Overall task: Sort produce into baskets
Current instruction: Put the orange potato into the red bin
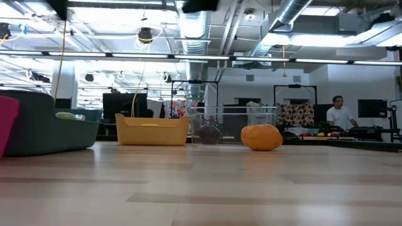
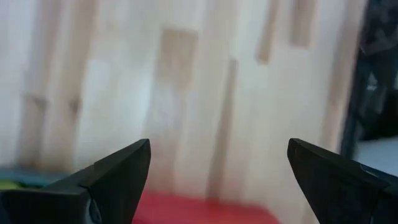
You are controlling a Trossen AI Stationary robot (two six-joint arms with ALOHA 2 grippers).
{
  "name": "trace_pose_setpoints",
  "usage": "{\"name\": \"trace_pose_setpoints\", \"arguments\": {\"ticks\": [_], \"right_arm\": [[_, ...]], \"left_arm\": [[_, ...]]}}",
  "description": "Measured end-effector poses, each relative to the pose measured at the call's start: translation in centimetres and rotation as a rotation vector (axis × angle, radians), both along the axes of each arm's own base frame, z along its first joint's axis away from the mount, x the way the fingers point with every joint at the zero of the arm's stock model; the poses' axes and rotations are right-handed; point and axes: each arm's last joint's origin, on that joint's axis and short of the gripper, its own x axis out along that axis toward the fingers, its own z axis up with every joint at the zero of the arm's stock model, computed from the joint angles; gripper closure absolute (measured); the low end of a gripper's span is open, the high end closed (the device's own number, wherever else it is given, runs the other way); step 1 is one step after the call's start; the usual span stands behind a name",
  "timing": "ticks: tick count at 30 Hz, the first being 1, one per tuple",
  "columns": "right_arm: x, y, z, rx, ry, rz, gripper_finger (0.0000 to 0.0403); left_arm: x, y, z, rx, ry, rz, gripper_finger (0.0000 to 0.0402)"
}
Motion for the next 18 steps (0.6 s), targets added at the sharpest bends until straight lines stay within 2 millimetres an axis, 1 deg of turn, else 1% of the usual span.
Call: {"name": "trace_pose_setpoints", "arguments": {"ticks": [3,4,7,12,14,18], "right_arm": [[-4.1,-0.4,2.1,-0.002,0.005,-0.021,0.0028],[-5.5,-0.5,2.5,-0.002,0.003,-0.025,0.0028],[-9.5,-0.2,2.6,-0.002,0.0,-0.037,0.0028],[-15.7,0.4,0.6,-0.001,-0.006,-0.118,0.0028],[-18.2,0.6,-0.2,0.022,-0.022,-0.146,0.0028],[-22.2,1.1,-2.1,0.097,-0.054,-0.174,0.0028]], "left_arm": [[1.7,1.6,0.1,0.037,-0.054,-0.004,0.0035],[2.4,2.2,0.2,0.049,-0.078,-0.005,0.0036],[4.7,4.3,0.6,0.079,-0.17,-0.001,0.0035],[8.2,8.1,1.4,0.118,-0.313,-0.021,0.0035],[9.6,9.6,1.5,0.142,-0.361,-0.028,0.0035],[12.0,12.3,1.0,0.209,-0.434,-0.002,0.0036]]}}
